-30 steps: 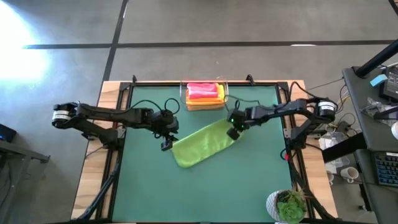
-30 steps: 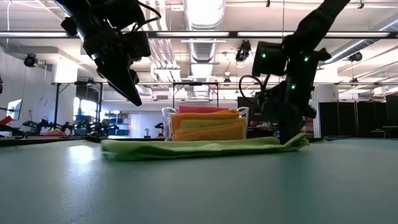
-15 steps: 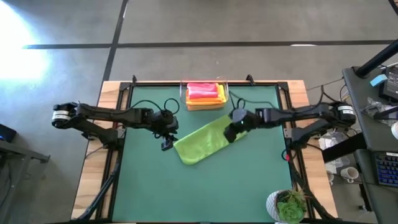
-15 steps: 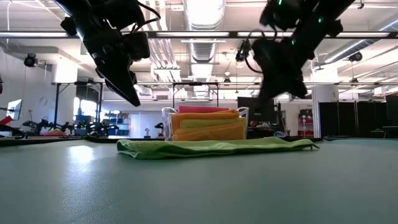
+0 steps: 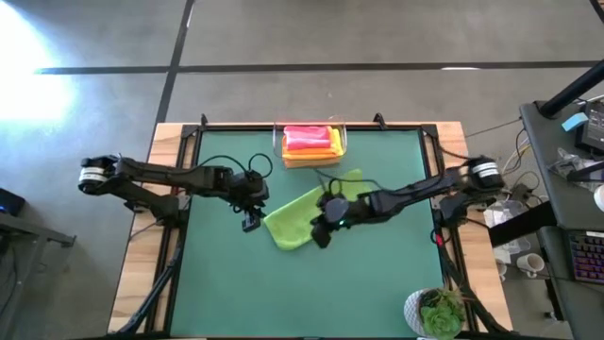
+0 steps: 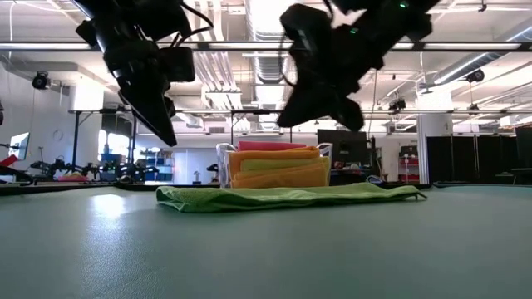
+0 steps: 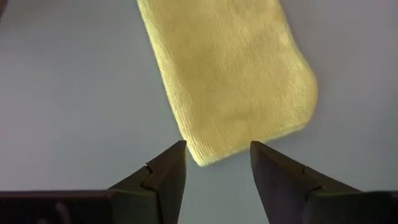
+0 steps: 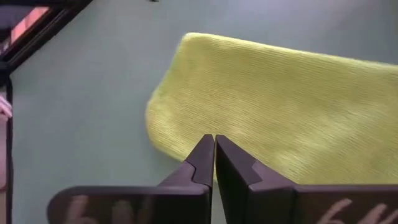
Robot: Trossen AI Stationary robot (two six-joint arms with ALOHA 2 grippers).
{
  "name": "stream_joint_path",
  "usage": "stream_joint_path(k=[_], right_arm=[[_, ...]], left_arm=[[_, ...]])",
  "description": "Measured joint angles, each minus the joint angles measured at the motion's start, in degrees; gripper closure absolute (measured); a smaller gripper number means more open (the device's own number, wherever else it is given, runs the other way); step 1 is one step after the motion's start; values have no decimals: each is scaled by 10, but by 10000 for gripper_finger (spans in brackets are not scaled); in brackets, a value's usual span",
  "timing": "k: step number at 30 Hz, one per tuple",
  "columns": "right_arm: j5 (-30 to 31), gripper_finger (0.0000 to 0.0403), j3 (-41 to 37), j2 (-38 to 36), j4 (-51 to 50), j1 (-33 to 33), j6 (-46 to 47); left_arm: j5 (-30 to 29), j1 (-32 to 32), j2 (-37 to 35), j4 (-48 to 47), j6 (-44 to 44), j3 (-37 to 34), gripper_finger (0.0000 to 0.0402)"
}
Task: Fold microfiber towels
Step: Fold the green microfiber towel
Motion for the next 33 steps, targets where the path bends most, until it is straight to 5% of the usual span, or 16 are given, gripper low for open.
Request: stream_joint_path(k=[13, 26, 33], right_arm=[[-5, 394, 182, 174, -74, 5, -86], [-36, 394, 199, 242, -84, 25, -26], [-52, 394, 199, 222, -197, 69, -4]], left_arm=[[0, -51, 0, -43, -15, 0, 240], [-2, -57, 0, -42, -15, 0, 240], [-2, -57, 0, -40, -10, -1, 240]])
